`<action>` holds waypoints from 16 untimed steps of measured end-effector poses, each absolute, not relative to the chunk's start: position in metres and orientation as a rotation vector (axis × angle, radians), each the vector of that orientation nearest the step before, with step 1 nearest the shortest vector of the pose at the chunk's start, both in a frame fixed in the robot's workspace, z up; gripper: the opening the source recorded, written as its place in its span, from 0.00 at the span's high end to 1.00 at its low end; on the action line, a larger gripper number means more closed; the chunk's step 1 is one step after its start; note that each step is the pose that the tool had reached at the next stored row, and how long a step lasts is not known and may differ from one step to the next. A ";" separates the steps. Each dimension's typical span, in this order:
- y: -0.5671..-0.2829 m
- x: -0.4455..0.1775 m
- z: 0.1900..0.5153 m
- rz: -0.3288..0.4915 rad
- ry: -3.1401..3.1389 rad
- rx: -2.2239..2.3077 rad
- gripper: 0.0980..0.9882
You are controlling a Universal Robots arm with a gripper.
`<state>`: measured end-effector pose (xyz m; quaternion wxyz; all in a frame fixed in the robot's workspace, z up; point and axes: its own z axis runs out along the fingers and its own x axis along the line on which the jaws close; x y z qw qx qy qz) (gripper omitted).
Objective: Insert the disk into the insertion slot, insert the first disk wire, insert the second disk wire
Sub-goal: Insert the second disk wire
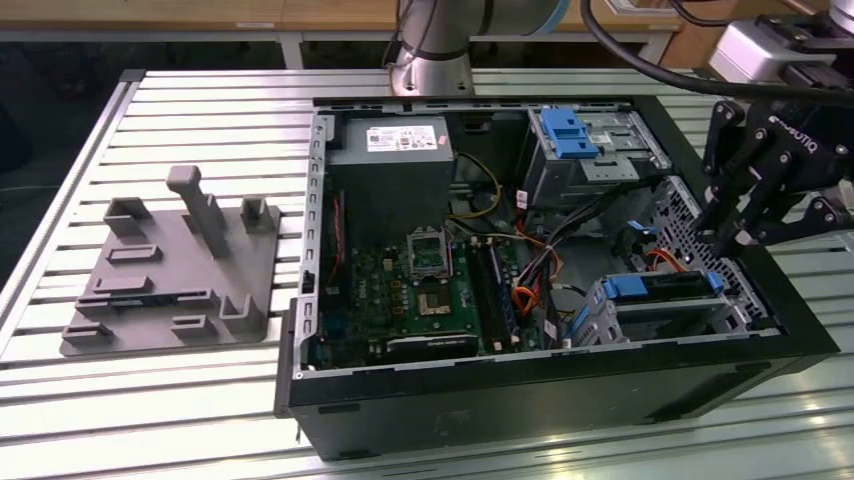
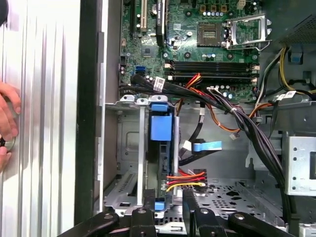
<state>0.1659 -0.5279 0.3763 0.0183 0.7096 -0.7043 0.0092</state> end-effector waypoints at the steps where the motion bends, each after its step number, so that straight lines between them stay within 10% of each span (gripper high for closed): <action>1: -0.525 0.166 0.377 0.031 -2.186 2.203 0.71; 16: -0.503 0.161 0.376 0.199 -2.133 2.110 0.71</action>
